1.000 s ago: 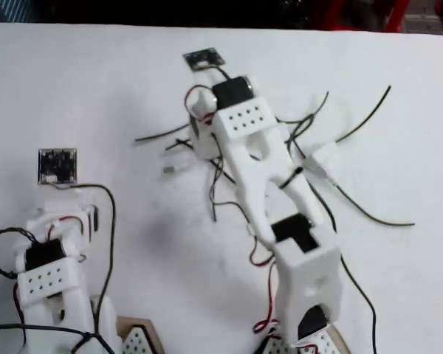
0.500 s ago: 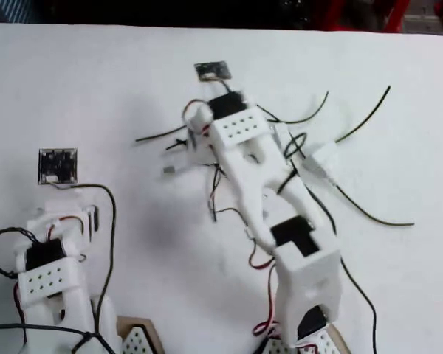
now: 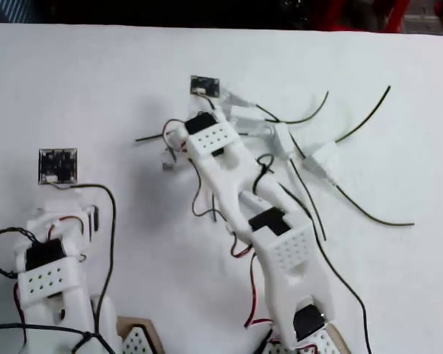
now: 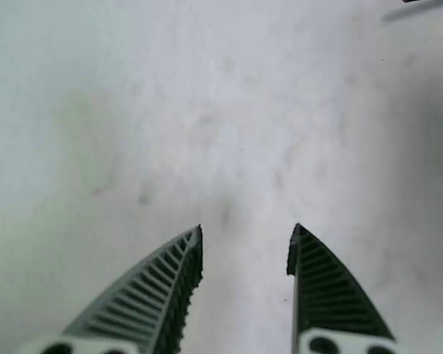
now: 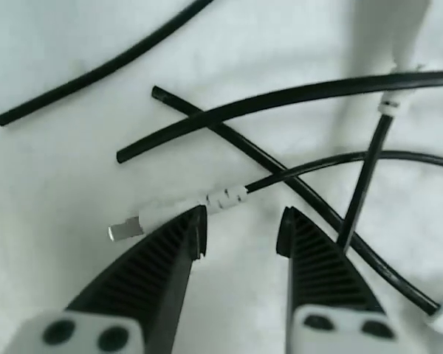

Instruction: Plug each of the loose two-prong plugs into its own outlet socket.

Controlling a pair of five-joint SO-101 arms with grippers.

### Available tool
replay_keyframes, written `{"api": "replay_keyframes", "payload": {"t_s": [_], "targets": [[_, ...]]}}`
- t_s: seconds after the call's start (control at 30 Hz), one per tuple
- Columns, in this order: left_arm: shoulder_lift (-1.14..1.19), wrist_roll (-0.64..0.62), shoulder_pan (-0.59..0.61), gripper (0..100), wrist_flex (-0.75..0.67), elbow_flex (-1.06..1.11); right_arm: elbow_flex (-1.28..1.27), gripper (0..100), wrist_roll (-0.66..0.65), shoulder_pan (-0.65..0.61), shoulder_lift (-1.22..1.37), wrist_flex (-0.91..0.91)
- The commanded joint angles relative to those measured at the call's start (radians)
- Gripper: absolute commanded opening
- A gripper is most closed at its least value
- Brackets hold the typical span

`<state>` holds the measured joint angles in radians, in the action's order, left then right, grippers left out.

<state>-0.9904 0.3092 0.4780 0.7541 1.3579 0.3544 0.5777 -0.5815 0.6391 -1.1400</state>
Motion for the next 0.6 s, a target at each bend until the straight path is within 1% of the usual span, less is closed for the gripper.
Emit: {"api": "replay_keyframes", "payload": {"t_s": [0.0, 0.17, 0.3, 0.57], "targets": [[-0.022, 0.008, 0.007, 20, -0.018, -0.005, 0.006, 15.9, 0.028, -0.002, -0.016, 0.031], [-0.022, 0.008, 0.007, 20, -0.018, -0.005, 0.006, 15.9, 0.029, -0.008, -0.058, 0.028], [-0.022, 0.008, 0.007, 20, -0.018, -0.005, 0.006, 15.9, 0.083, -0.007, -0.073, 0.039], [-0.022, 0.008, 0.007, 20, -0.018, -0.005, 0.009, 15.9, 0.114, -0.002, -0.067, 0.067]]}}
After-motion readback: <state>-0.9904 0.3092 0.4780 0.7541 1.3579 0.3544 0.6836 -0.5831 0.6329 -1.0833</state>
